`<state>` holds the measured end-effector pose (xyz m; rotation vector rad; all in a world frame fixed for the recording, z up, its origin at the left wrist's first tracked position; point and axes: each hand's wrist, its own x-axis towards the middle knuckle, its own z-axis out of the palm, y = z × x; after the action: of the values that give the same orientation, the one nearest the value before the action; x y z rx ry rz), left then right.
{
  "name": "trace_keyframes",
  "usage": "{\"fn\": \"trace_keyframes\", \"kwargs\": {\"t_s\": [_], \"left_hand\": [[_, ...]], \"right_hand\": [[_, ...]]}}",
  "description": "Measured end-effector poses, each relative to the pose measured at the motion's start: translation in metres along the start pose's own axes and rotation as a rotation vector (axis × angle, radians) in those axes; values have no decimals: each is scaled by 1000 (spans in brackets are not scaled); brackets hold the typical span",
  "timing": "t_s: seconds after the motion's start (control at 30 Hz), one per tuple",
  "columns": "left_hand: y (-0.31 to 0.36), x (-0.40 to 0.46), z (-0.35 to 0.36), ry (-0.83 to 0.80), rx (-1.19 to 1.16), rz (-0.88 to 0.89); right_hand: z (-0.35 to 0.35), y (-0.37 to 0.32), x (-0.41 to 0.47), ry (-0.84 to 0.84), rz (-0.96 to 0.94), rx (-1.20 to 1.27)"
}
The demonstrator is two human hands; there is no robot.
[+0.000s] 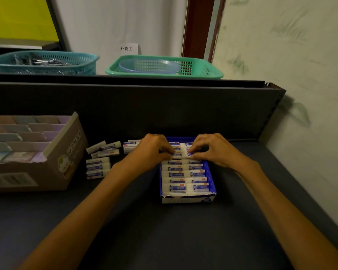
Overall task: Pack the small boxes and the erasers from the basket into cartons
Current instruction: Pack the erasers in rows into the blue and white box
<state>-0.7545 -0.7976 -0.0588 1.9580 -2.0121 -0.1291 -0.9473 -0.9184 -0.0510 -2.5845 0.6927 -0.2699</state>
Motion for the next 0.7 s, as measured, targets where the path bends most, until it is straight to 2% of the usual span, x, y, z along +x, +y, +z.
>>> {"fn": "trace_keyframes", "kwargs": {"t_s": [0.2, 0.7], "left_hand": [[-1, 1, 2, -5, 18, 4], [4, -4, 1, 19, 46, 2]], "right_hand": [[0, -1, -1, -38, 14, 20], [0, -8, -6, -12, 15, -49]]}}
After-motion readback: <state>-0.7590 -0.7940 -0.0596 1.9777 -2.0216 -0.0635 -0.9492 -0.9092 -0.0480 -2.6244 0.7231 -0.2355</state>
